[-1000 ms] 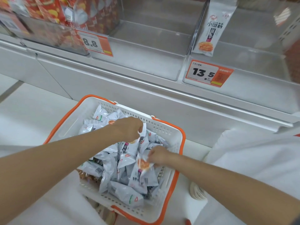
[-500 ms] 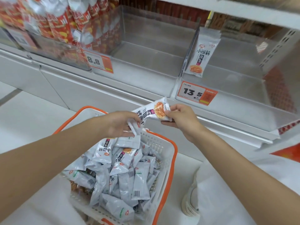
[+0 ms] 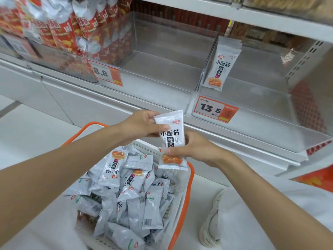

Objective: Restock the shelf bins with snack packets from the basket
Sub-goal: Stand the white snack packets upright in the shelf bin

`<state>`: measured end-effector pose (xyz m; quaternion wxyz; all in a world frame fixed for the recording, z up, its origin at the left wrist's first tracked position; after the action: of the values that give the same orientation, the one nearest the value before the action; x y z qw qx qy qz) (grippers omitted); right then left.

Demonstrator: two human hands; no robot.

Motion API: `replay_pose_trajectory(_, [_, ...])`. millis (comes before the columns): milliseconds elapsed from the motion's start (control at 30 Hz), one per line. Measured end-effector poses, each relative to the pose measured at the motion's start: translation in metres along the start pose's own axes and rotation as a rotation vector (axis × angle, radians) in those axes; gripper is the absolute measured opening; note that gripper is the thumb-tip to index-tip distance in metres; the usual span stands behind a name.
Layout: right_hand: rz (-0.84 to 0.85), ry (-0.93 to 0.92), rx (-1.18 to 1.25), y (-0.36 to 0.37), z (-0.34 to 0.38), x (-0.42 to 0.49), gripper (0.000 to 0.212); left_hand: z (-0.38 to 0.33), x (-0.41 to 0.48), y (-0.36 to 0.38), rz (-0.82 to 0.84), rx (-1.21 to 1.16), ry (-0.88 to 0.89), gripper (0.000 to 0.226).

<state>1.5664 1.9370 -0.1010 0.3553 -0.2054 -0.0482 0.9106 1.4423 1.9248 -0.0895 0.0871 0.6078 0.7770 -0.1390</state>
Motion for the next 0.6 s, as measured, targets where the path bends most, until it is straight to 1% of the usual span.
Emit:
replay_pose_trajectory(33, [0.026, 0.005, -0.008, 0.004, -0.002, 0.0, 0.029, -0.004, 0.001, -0.002, -0.023, 0.007, 0.031, 0.028])
replay_pose_trajectory(100, [0.061, 0.024, 0.005, 0.01, -0.006, 0.002, 0.024, -0.011, 0.0, -0.006, -0.065, 0.047, 0.084, 0.021])
replay_pose_trajectory(267, [0.094, 0.032, -0.086, 0.011, -0.008, 0.008, 0.023, -0.01, 0.0, -0.011, -0.098, 0.14, 0.135, 0.019])
replay_pose_trajectory(333, [0.064, 0.004, -0.085, 0.007, -0.002, 0.008, 0.026, -0.018, 0.002, -0.01, -0.091, 0.172, 0.169, 0.024])
replay_pose_trajectory(433, [-0.033, -0.056, -0.085, -0.007, 0.011, 0.01, 0.032, -0.038, 0.005, -0.008, -0.12, 0.106, 0.222, 0.032])
replay_pose_trajectory(500, [-0.091, -0.089, -0.146, -0.016, 0.019, 0.011, 0.032, -0.052, 0.003, -0.006, -0.152, 0.088, 0.262, 0.027])
replay_pose_trajectory(600, [-0.116, -0.114, -0.206, -0.026, 0.032, 0.006, 0.031, -0.071, -0.001, -0.002, -0.164, 0.107, 0.325, 0.018])
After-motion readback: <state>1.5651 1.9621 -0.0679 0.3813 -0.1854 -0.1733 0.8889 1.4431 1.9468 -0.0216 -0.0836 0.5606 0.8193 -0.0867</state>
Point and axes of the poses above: each hand's wrist, its own x-axis towards the middle knuckle, its own y-axis out of the palm, z = x × y, the point moved 10 cm from there along x, towards the middle knuckle, and after that the axes turned 9 degrees about -z, right-handed, at the moved point
